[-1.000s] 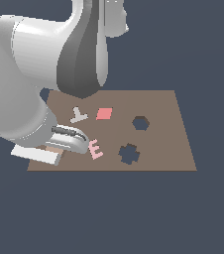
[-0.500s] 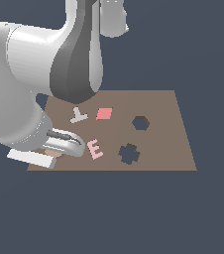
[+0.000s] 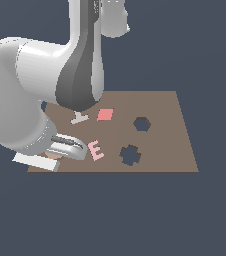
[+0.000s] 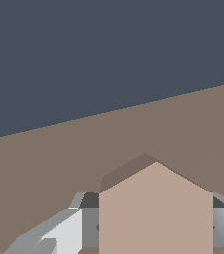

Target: Insert a designated object into the corresponding slot on a board.

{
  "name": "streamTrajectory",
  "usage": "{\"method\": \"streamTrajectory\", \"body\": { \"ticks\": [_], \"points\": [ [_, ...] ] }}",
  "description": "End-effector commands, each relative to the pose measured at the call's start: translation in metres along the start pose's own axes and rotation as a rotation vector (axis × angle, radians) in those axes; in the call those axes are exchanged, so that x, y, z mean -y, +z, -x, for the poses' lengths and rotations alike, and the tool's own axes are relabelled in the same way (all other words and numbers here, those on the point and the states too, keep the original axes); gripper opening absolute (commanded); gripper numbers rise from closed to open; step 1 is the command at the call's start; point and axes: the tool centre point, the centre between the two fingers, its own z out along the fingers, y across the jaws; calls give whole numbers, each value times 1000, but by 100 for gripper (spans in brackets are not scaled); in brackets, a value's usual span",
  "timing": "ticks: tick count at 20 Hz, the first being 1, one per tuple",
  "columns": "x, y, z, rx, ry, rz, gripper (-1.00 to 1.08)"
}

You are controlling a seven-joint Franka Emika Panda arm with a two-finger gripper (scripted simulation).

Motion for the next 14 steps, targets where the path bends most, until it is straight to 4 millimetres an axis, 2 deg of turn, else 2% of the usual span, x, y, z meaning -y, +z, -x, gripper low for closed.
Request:
{"method": "streamTrajectory", "body": {
  "ticks": [1,14],
  "points": [
    [0,1,0,-1,0,0,-100],
    [1,0,1,-1,3,0,-100]
  ]
}}
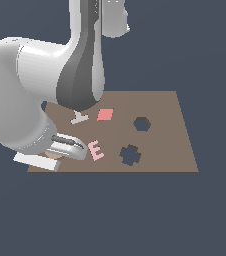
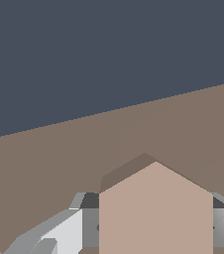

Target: Insert a designated object into the corresponding slot on a board.

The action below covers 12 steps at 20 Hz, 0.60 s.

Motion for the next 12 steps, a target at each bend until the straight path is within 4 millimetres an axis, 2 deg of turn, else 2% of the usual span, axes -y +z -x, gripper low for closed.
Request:
{"method": "streamTrajectory", "body": {
  "ticks": [1,7,12],
  "points": [
    [2,0,2,0,3,0,-100],
    [12,-1,12,0,23,0,-100],
    [29,-2,29,0,55,0,-100]
  ]
}}
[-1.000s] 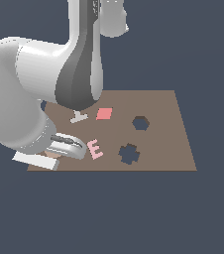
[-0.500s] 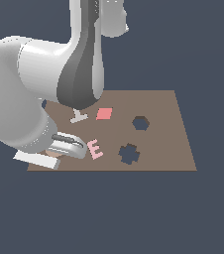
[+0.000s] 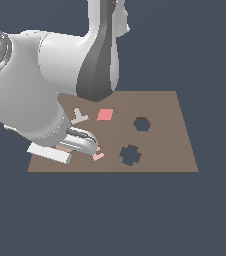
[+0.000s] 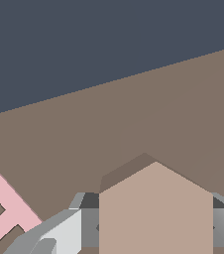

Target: Insert a designated object into the corresponding slot on a board.

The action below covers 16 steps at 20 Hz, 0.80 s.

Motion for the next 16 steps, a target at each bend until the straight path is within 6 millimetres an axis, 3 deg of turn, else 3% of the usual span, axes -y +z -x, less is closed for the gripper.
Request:
{"method": "streamTrajectory", "body": {
  "ticks": [1,16],
  "points": [
    [10,-1,10,-1,18,0,-100],
    [111,-5,93,0,196,0,-100]
  ]
}}
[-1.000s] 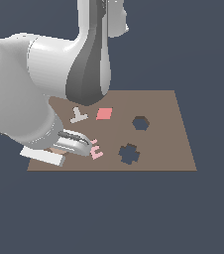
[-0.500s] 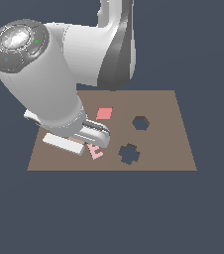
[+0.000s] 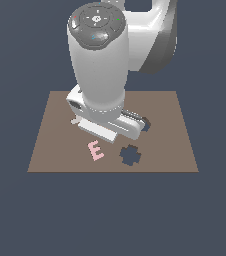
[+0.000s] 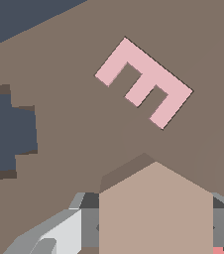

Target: Insert a designated object into the corresponding slot on a board.

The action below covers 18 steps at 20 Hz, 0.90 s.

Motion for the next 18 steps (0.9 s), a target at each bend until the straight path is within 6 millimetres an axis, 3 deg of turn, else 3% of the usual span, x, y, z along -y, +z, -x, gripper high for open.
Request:
{"method": "streamTrajectory", "body": {
  "ticks": [1,9,18],
  "points": [
    [16,-1,16,0,32,0,-100],
    [64,-3,55,0,114,0,-100],
    [93,-4,73,0,158,0,-100]
  ]
}}
